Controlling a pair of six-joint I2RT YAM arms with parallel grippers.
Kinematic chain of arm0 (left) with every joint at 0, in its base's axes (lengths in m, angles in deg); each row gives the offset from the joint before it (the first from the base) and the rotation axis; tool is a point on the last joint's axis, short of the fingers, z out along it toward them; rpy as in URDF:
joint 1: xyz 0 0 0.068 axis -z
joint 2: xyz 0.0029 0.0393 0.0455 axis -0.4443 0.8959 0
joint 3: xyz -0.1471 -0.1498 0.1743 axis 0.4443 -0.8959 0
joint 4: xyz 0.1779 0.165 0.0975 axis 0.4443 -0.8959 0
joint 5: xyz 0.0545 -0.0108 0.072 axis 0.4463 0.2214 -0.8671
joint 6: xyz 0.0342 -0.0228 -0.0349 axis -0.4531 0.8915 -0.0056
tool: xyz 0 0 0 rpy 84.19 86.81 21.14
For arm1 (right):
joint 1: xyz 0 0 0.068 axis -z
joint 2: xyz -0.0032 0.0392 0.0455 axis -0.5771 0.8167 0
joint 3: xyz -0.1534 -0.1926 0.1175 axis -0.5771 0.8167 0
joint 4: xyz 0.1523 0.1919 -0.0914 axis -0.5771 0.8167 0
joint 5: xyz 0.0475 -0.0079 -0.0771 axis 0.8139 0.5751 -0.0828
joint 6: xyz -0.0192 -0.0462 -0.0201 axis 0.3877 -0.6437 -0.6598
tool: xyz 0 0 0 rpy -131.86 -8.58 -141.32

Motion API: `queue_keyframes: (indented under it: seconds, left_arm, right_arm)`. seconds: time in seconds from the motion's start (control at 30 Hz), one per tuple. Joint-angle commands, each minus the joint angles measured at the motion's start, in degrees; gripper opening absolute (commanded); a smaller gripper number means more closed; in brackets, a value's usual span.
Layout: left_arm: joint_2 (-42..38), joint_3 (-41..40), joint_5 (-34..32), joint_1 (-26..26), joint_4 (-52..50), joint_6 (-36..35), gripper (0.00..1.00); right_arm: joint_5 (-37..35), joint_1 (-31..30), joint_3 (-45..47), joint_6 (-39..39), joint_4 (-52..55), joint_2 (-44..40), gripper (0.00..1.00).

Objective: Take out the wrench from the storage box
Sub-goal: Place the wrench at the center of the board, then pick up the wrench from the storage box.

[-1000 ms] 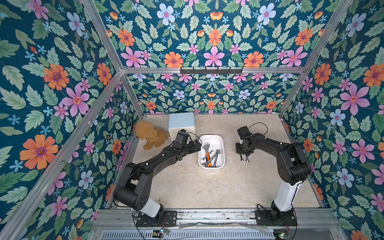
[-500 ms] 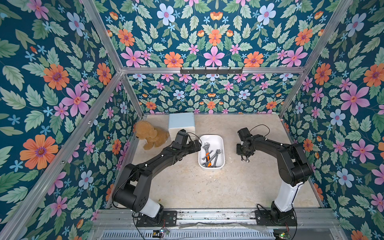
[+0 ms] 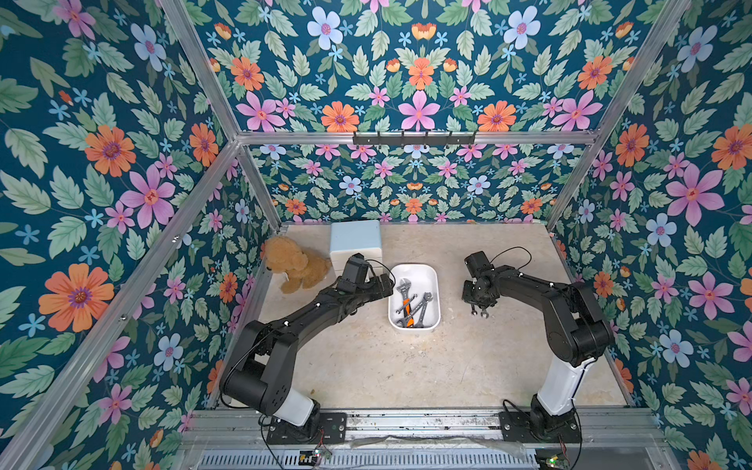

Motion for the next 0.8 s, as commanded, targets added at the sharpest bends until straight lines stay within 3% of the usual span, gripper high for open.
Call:
queue_keyframes:
  seconds: [0.0,0.2,0.37,0.6,0.77]
  left_arm:
    - [-0.4,0.1,-0.5,0.0,0.4,-0.5,0.99]
    - [-0.6,-0.5,-0.7,0.0,0.1,0.3,0.99]
    - [-0.7,-1.8,-1.5,-0.1,0.1,1.1,0.99]
    - [-0.7,-2.0,-2.7,-0.1,-0.6,1.1,0.98]
    - [-0.9,-2.0,-3.3,-0.1,-1.2,0.3,0.98]
  right_arm:
    - [-1.4,0.0,-1.3,0.6,2.0,-2.4,0.27]
    - [1.6,-1.2,-3.9,1.5,4.5,-10.0,0.30]
    - [4.6,-7.2,-3.5,8.6,-0.8,-16.0,0.33]
    - [15.0,-13.2,-6.5,23.0,-12.2,-6.1,0.34]
    - [18.7,-14.1,-10.0,26.1,-14.5,2.0,0.37]
